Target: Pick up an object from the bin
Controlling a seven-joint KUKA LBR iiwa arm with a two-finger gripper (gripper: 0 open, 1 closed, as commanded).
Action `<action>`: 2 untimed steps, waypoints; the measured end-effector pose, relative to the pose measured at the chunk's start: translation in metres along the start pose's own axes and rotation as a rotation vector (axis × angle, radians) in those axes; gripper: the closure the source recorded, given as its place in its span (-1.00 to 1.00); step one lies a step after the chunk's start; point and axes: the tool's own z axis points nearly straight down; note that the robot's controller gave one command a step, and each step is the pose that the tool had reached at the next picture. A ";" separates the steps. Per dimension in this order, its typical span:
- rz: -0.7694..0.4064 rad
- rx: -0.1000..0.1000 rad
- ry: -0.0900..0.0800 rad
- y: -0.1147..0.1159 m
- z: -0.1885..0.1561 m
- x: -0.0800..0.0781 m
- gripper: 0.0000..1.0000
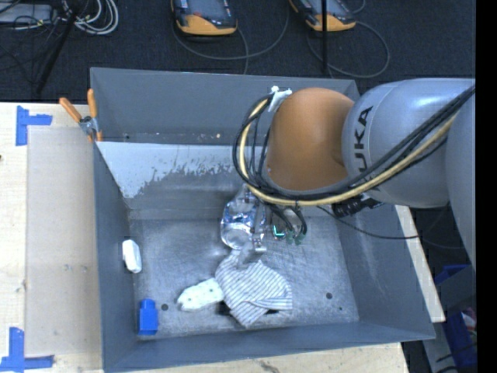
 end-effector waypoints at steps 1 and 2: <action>0.002 -0.001 -0.007 0.000 -0.004 -0.002 -1.00; -0.053 -0.002 -0.016 -0.008 0.027 -0.022 -1.00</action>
Offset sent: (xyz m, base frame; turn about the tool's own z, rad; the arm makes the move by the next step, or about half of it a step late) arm 0.0499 -0.0262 -0.0914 -0.1359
